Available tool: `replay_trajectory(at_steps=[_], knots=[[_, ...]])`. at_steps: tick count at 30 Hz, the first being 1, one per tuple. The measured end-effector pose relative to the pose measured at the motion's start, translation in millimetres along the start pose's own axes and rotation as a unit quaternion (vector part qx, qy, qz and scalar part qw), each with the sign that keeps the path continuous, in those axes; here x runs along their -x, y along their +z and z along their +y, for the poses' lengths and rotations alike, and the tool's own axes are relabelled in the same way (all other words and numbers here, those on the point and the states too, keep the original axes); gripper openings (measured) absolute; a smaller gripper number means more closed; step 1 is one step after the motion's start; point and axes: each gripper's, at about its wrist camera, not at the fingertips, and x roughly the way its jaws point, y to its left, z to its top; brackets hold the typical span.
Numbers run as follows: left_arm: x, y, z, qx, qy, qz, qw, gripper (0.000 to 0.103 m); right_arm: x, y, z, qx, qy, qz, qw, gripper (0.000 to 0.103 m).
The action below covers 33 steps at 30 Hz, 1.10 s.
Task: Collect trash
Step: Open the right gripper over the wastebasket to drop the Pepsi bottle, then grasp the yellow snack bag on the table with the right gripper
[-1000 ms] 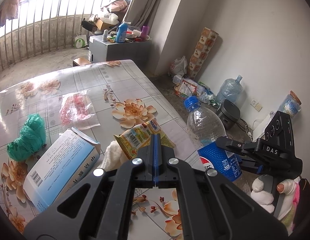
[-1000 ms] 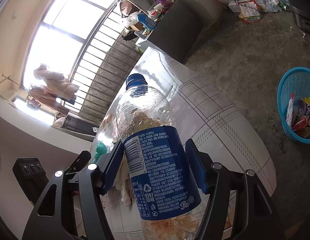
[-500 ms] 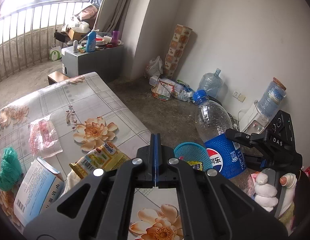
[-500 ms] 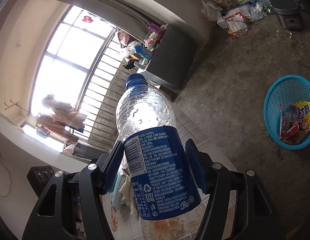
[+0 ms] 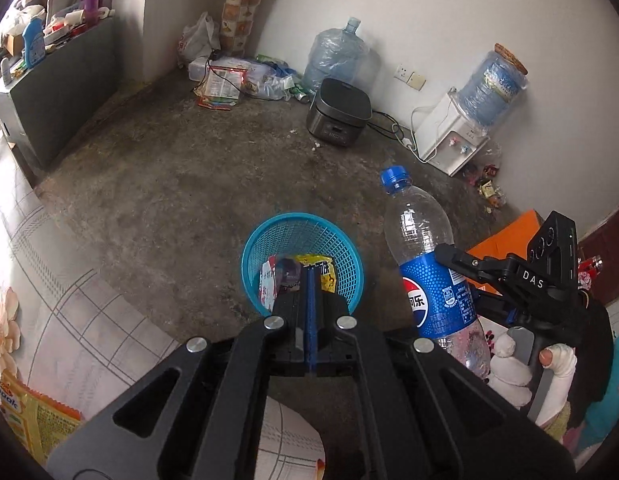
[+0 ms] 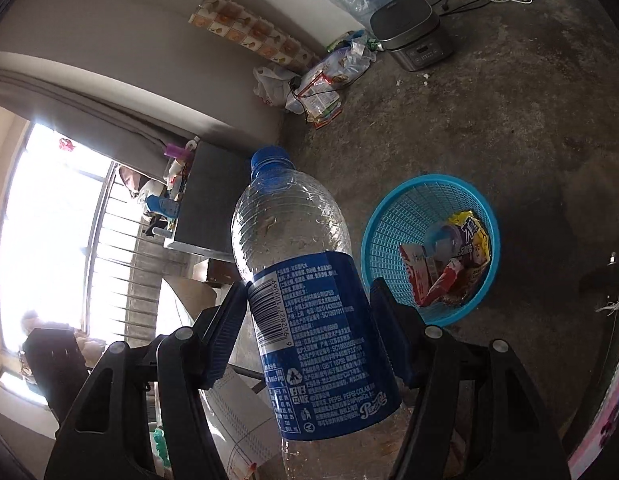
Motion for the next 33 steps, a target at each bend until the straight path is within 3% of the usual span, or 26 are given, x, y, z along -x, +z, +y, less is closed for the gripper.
replay_trajectory(at_steps=[5, 6, 8, 10, 12, 20, 26, 30, 33], knots=[[-74, 28, -18, -0.018, -0.01, 0.05, 0.9985, 0.001, -53, 26, -33, -0.045, -0.037, 0.03, 0.998, 0.064], [-90, 33, -20, -0.02, -0.015, 0.065, 0.9976, 0.02, -64, 33, -38, -0.046, -0.043, 0.031, 0.998, 0.065], [-115, 39, -19, -0.018, 0.012, 0.071, 0.9972, 0.047, -89, 49, -50, -0.046, -0.063, 0.038, 0.996, 0.07], [-123, 42, -16, -0.014, 0.029, 0.062, 0.9975, 0.047, -106, 58, -64, -0.054, -0.088, 0.043, 0.994, 0.07], [-120, 42, -11, 0.006, 0.019, 0.053, 0.9984, 0.047, -111, 58, -74, -0.065, -0.103, 0.04, 0.992, 0.07], [-69, 28, 1, 0.011, -0.017, 0.021, 0.9996, 0.047, -97, 32, -79, -0.055, -0.09, 0.022, 0.994, 0.07], [8, 14, 13, 0.026, -0.029, -0.036, 0.9986, 0.047, -76, 21, -55, -0.01, -0.083, 0.013, 0.996, 0.07], [79, -18, 37, 0.036, -0.018, -0.086, 0.9955, 0.051, -64, 10, -21, 0.038, -0.049, 0.018, 0.998, 0.07], [126, -52, 64, 0.054, 0.023, -0.117, 0.9914, 0.052, -60, -7, 16, 0.088, -0.003, 0.038, 0.995, 0.07]])
